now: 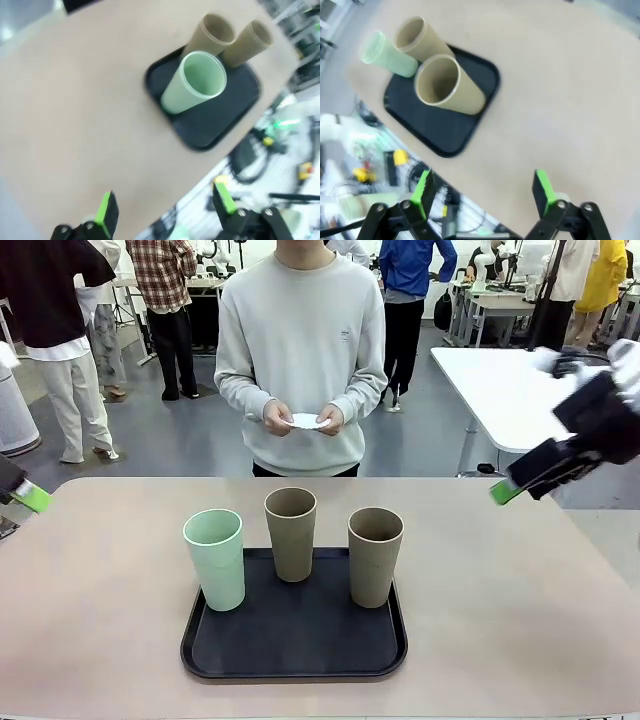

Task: Place coasters on the table and set cups on them.
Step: Pick up one Reusable plastic cup and place it on a coaster set by the human.

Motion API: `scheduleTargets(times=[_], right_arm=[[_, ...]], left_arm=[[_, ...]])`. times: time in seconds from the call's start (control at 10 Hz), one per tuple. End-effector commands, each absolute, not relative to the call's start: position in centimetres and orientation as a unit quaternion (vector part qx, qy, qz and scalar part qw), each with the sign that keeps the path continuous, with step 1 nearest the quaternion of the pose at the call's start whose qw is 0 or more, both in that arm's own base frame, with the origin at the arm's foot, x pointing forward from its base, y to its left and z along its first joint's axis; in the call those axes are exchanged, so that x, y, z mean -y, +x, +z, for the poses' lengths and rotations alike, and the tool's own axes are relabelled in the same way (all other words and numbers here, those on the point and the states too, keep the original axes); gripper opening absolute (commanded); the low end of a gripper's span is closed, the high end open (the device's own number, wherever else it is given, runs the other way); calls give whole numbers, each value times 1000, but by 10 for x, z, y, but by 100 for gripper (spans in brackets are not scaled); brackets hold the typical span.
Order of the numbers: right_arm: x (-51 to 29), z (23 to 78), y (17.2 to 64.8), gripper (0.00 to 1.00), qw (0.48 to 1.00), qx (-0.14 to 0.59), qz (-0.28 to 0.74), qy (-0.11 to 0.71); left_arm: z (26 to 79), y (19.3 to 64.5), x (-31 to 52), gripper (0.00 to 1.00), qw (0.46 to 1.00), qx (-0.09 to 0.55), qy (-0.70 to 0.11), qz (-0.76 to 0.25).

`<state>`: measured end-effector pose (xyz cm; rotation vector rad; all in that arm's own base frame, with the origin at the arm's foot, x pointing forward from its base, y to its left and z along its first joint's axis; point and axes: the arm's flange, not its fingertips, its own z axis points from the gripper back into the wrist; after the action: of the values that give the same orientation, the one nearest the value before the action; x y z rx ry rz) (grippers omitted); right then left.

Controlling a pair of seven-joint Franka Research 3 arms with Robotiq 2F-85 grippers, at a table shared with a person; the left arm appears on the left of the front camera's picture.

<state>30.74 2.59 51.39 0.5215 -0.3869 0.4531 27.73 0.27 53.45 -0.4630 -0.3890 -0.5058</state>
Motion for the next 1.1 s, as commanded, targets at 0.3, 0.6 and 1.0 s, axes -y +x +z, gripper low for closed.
scheduleTargets(times=[0.3, 0.6, 1.0], right_arm=[[104, 409, 294, 100, 838, 120, 20, 532], [142, 412, 262, 100, 833, 138, -4, 535], [170, 427, 238, 100, 838, 156, -22, 523]], left_arm=[[484, 316, -128, 100, 842, 180, -505, -50], [484, 305, -158, 100, 855, 161, -493, -10], [483, 281, -159, 100, 864, 154, -479, 25]])
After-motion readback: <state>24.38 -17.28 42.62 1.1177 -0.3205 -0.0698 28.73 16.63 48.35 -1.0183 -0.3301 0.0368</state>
